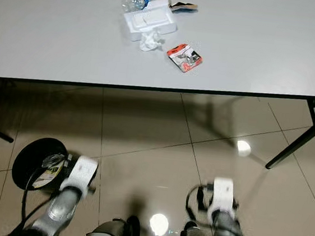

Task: Picking trash to rubbish bin

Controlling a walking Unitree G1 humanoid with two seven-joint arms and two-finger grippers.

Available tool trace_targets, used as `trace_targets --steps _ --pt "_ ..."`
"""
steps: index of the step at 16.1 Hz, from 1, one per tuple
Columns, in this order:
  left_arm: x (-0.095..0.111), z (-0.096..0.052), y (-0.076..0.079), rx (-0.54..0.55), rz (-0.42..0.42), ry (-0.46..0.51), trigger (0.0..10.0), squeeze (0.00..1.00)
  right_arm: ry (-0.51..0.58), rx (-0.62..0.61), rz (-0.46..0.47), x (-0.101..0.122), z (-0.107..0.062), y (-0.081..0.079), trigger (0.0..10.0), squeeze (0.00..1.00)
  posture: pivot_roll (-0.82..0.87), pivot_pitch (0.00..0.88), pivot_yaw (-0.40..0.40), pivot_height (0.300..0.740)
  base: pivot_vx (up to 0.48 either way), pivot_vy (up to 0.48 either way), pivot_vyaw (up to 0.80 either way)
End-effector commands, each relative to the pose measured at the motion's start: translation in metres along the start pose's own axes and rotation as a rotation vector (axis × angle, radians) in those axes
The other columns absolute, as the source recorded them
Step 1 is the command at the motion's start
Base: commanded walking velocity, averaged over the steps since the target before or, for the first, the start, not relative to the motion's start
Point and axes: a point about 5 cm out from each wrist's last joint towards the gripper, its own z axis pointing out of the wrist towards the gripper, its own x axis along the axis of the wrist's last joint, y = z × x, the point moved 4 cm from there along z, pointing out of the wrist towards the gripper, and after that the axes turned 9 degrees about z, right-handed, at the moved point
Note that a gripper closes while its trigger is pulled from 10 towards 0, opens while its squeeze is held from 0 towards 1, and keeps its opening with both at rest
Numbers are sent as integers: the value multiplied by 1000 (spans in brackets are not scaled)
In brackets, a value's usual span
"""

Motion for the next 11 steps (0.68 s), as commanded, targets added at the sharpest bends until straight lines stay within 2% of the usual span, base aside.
trace_targets --steps 1,3,7,9,11 --pt "1 -2 -5 24 -1 18 10000 0 17 5 11 1 -1 0 10000 0 28 235 121 740 0 0 0" --pt "20 0 -12 50 -6 115 10000 0 97 5 -1 21 1 2 10000 0 25 242 121 740 0 0 0" --pt "28 -9 -17 64 -3 186 10000 0 184 -18 3 31 -5 10 10000 0 26 248 123 740 0 0 0" --pt "41 -18 -26 106 -5 250 10000 0 303 -43 -16 50 -15 13 10000 0 34 262 128 740 0 0 0" --pt "54 -21 -36 145 -10 291 10000 0 436 -59 -25 79 -25 14 10000 0 36 263 131 740 0 0 0"
